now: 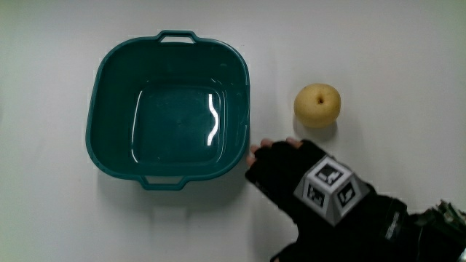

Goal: Pick pear from desk

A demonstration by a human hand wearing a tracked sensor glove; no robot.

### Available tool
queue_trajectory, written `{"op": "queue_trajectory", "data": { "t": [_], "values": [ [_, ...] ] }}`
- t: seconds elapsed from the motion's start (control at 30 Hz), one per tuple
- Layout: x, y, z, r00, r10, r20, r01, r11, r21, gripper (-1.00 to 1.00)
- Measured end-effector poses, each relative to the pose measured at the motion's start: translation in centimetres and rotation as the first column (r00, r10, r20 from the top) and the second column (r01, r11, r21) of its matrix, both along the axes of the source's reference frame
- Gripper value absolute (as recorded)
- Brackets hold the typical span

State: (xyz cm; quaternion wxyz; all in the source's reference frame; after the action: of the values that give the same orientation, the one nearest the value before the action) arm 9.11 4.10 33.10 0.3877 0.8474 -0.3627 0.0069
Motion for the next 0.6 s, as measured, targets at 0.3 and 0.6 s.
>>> {"op": "queue_trajectory", "data": {
  "t": [0.3,0.6],
  "values": [
    [1.8,-5.2,0.3,0.989,0.144,-0.019,-0.142,0.9862,0.086,0.0],
    [3.4,-9.1,2.3,0.965,0.255,-0.065,-0.254,0.9669,0.023,0.0]
  ]
}}
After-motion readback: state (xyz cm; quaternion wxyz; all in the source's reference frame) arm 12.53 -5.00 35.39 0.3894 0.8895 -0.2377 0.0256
